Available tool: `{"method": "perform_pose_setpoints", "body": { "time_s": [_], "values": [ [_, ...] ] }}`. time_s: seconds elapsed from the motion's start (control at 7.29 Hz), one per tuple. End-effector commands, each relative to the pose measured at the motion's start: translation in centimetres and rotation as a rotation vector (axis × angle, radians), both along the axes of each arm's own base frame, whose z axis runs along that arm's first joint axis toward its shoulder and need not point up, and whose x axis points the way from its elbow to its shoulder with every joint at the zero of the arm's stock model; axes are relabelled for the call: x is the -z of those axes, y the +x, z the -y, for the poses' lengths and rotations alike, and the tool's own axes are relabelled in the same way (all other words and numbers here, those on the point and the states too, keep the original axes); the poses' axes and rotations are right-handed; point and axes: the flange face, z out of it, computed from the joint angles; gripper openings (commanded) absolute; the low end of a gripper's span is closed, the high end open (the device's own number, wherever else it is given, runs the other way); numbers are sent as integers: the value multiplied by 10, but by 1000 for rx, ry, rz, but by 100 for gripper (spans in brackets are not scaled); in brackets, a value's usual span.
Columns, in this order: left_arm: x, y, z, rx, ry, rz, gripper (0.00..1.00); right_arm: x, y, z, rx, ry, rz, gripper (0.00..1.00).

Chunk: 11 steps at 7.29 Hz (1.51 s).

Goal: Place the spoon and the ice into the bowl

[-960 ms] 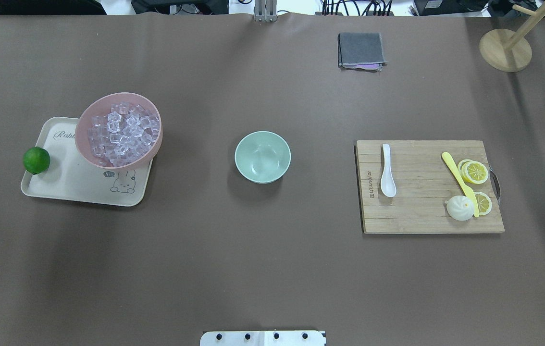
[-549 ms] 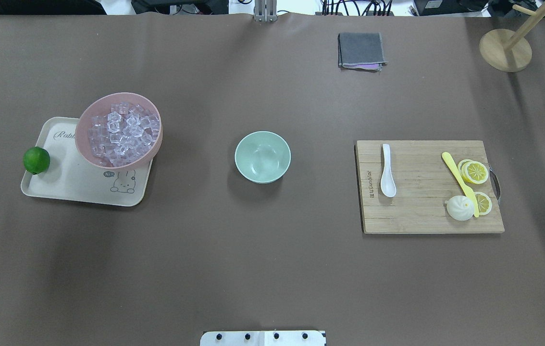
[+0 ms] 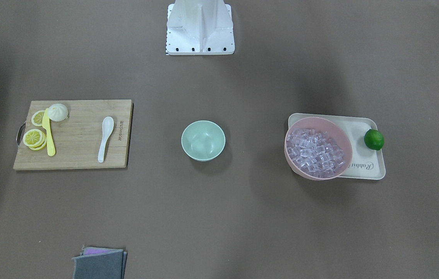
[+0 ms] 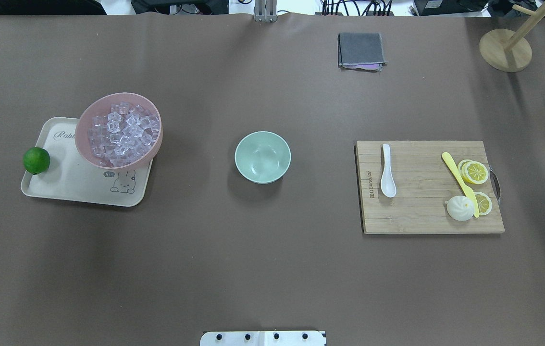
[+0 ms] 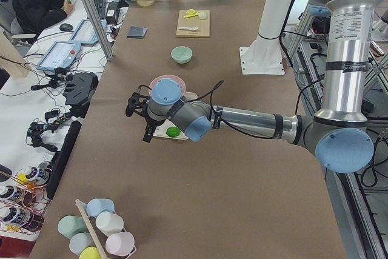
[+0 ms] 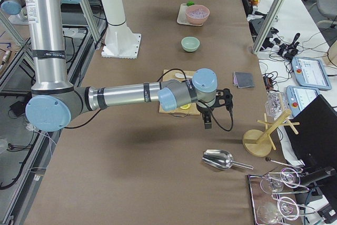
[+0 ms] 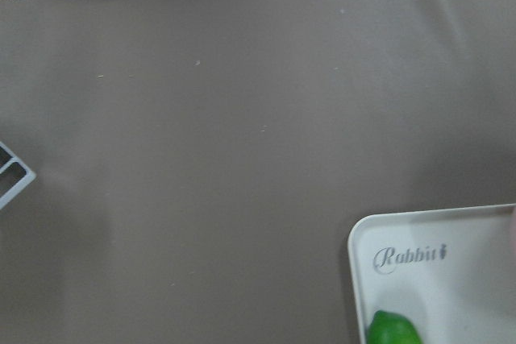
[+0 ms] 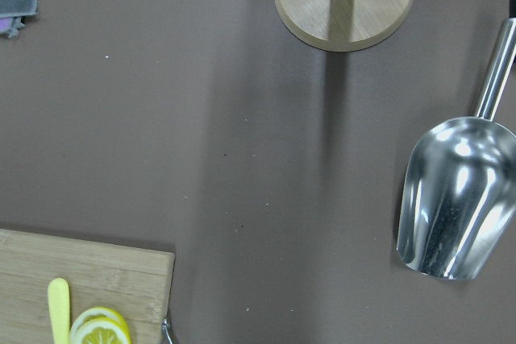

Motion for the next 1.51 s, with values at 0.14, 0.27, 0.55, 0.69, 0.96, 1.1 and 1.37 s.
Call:
{"method": "perform_pose_setpoints", "body": {
  "time_s": [0.14,0.27,0.55,0.69,0.96,1.1,1.37],
  "values": [
    [43,49,16,-29,8,-51,98,6,-13,-1,-48,-22,70,100],
    [65,60,9,-23,42,-52,98,14,-37,-2,-3,-1,74,100],
    [94,123,8,-13,5,-68,97,46,-89,-4,38,30,66,100],
    [108,146,5,-7,-11,-82,97,63,-117,-8,-16,-17,71,100],
    [127,183,7,-7,16,-65,97,109,-194,-12,-88,-91,79,100],
    [139,215,4,-20,27,-63,97,121,-213,-11,-71,-70,79,100],
    [163,277,-12,-30,15,-86,97,136,-249,-15,-63,-69,78,100]
  ]
}}
